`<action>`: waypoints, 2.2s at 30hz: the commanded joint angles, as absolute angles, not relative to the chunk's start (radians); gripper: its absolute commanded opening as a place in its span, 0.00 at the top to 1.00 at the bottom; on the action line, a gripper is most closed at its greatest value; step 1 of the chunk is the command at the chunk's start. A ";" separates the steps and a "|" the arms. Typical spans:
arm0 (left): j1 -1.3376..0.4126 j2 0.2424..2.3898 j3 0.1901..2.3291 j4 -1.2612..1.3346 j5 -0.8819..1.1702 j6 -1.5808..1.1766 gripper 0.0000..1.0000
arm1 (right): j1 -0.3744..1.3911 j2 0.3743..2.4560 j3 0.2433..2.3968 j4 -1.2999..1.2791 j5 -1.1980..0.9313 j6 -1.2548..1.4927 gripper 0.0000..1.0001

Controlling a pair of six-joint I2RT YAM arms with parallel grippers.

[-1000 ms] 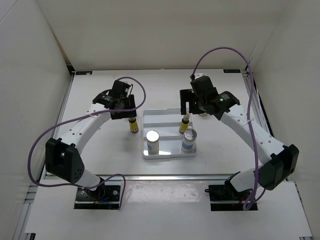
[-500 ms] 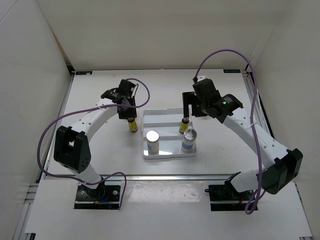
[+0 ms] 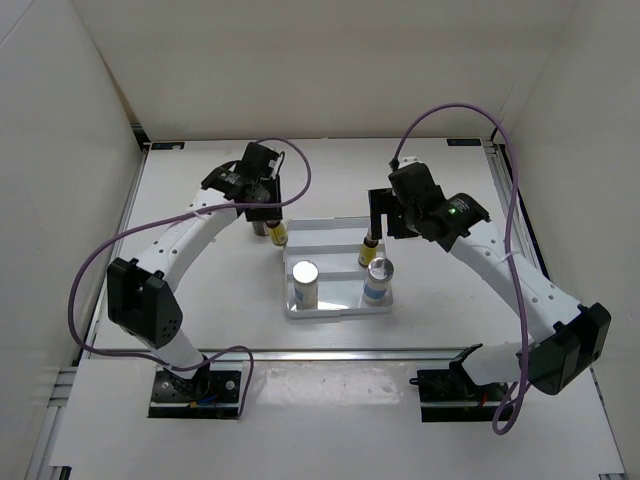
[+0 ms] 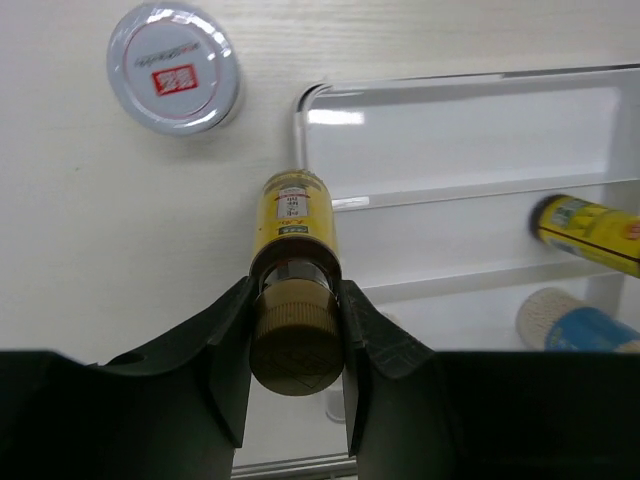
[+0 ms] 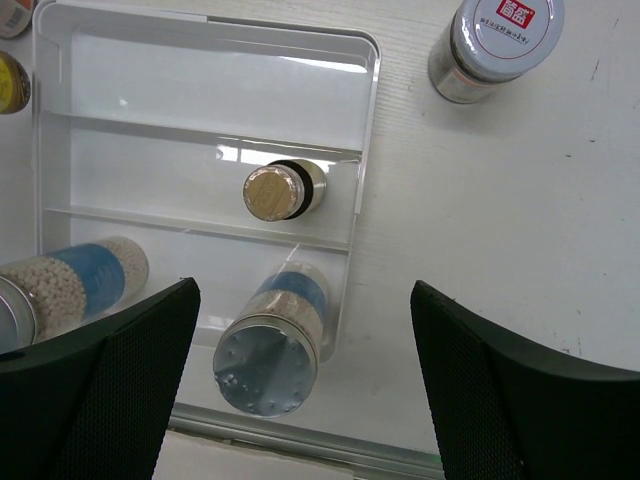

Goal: Organize the condiment bottles

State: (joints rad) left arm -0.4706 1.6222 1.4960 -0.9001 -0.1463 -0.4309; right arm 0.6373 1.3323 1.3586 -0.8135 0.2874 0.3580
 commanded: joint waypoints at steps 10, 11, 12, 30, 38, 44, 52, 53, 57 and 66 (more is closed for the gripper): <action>-0.618 1.646 1.608 -0.911 -0.080 -0.472 0.89 | 0.643 1.304 1.348 -0.821 0.318 0.351 0.11; -0.629 1.657 1.599 -0.911 -0.080 -0.483 0.89 | 0.643 1.304 1.348 -0.821 0.327 0.351 0.11; -0.629 1.657 1.582 -0.911 -0.080 -0.498 0.89 | 0.643 1.304 1.348 -0.821 0.327 0.351 0.11; -0.658 1.718 1.528 -0.911 -0.147 -0.511 0.00 | 0.600 1.353 1.388 -0.830 0.371 0.345 0.00; -0.649 1.620 1.657 -0.997 -0.288 -0.427 0.00 | 0.433 1.544 1.560 -0.830 0.333 0.268 0.00; -0.499 1.510 1.560 -1.008 -0.365 -0.368 0.00 | 0.327 1.759 1.695 -0.830 0.224 0.232 0.00; -0.350 1.402 1.323 -0.933 -0.368 -0.331 0.00 | 0.269 2.024 1.842 -0.883 0.215 0.222 0.00; -0.341 1.393 1.298 -0.905 -0.368 -0.331 0.00 | 0.268 2.040 1.856 -0.884 0.215 0.222 0.00; -0.331 1.349 1.180 -0.847 -0.368 -0.331 0.00 | 0.259 2.083 1.844 -0.884 0.181 0.242 0.12; -0.322 1.336 1.137 -0.807 -0.373 -0.331 0.00 | 0.279 1.969 1.760 -0.847 0.228 0.267 0.69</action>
